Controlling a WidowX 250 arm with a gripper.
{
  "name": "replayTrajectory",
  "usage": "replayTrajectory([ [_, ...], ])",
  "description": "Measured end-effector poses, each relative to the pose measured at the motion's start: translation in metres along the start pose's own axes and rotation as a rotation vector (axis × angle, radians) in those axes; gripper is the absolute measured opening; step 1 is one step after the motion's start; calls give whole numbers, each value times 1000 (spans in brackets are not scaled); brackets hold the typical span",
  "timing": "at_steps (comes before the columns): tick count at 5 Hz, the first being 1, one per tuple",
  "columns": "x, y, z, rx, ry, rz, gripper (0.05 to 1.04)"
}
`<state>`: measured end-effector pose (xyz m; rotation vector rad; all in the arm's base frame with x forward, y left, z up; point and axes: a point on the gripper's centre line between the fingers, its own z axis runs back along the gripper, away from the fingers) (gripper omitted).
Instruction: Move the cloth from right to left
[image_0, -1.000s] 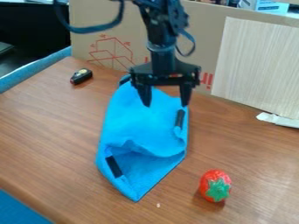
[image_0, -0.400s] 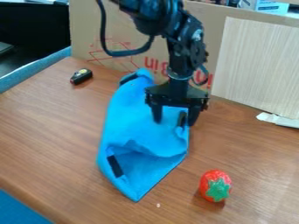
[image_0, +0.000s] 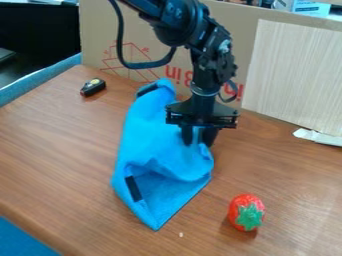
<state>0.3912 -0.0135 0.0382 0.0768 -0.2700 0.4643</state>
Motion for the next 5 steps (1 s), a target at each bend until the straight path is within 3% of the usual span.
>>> replayTrajectory([
  [1,1,1,0,-10,8,-3,212],
  [2,4,4,2,-46,49,6,133],
  [3,8,6,7,-105,93,13,114],
  [4,18,12,30,-189,81,31,111],
  [5,22,27,45,-280,123,47,111],
])
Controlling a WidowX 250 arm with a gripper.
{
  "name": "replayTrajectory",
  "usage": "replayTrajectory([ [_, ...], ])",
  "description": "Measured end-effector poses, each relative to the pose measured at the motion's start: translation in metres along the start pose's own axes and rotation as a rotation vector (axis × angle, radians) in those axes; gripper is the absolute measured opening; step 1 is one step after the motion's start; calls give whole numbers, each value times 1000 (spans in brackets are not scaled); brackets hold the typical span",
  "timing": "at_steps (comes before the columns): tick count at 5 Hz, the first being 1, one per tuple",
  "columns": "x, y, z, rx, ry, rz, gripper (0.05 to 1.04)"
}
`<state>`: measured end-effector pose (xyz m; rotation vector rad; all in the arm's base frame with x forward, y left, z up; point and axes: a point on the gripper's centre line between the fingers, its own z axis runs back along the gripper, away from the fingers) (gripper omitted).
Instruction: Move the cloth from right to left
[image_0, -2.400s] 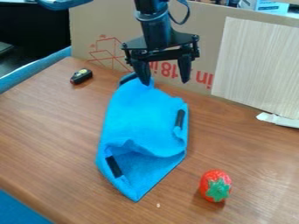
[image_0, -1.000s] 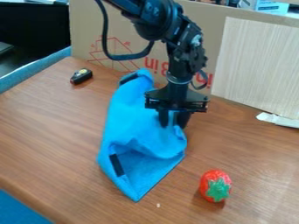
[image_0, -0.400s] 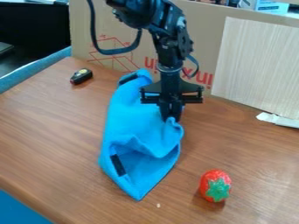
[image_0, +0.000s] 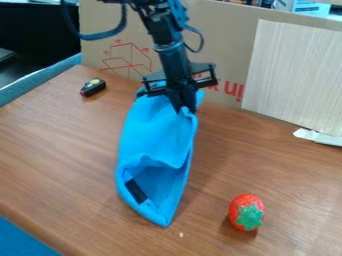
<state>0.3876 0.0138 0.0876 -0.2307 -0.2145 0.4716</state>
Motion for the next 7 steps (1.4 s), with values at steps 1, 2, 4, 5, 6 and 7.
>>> replayTrajectory([
  [1,1,14,15,-77,48,14,111],
  [2,4,38,25,-83,65,63,111],
  [4,9,76,25,62,39,124,111],
  [5,9,93,23,164,19,147,111],
  [6,8,115,20,261,-1,159,111],
  [7,11,137,25,303,-11,178,111],
])
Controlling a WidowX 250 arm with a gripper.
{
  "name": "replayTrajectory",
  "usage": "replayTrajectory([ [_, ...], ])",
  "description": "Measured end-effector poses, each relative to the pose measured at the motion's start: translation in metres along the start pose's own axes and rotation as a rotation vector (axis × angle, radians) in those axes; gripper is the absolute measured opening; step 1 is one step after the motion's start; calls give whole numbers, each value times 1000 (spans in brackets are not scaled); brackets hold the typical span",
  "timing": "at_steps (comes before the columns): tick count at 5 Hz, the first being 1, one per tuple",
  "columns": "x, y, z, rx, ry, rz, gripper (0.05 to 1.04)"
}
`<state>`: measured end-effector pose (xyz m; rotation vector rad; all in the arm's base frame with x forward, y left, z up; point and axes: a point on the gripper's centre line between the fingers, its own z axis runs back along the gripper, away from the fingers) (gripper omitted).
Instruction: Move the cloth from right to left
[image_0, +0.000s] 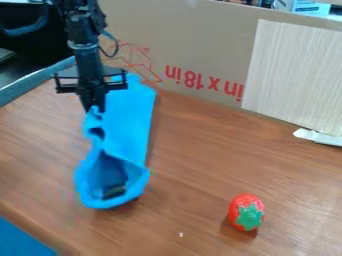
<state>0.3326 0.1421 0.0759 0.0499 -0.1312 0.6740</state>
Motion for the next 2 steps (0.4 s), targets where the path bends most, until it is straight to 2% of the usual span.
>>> replayTrajectory([
  [1,2,16,-6,24,-17,-19,111],
  [2,7,38,-6,34,-13,-32,111],
])
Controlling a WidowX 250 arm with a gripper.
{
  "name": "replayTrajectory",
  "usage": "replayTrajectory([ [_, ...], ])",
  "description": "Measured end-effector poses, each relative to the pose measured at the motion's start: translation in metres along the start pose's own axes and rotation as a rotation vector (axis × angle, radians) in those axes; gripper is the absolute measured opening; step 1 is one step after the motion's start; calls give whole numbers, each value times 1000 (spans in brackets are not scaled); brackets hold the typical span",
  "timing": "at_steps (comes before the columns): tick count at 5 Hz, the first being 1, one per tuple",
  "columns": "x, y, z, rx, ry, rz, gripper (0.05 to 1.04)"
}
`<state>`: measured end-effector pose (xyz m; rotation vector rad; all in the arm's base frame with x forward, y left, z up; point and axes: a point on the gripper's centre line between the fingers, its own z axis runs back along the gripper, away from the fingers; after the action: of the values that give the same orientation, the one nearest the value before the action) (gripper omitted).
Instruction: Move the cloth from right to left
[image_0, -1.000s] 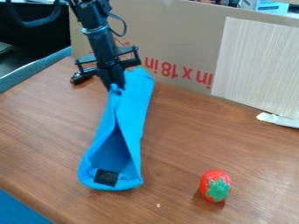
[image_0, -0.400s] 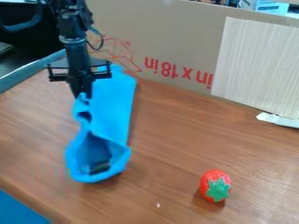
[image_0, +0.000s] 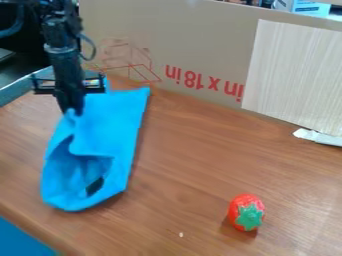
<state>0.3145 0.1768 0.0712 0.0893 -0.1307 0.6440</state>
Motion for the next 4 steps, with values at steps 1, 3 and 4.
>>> replayTrajectory([
  [1,-1,23,-2,29,25,-54,111],
  [3,4,56,-2,98,47,-70,111],
  [4,10,65,-1,144,68,-35,111],
])
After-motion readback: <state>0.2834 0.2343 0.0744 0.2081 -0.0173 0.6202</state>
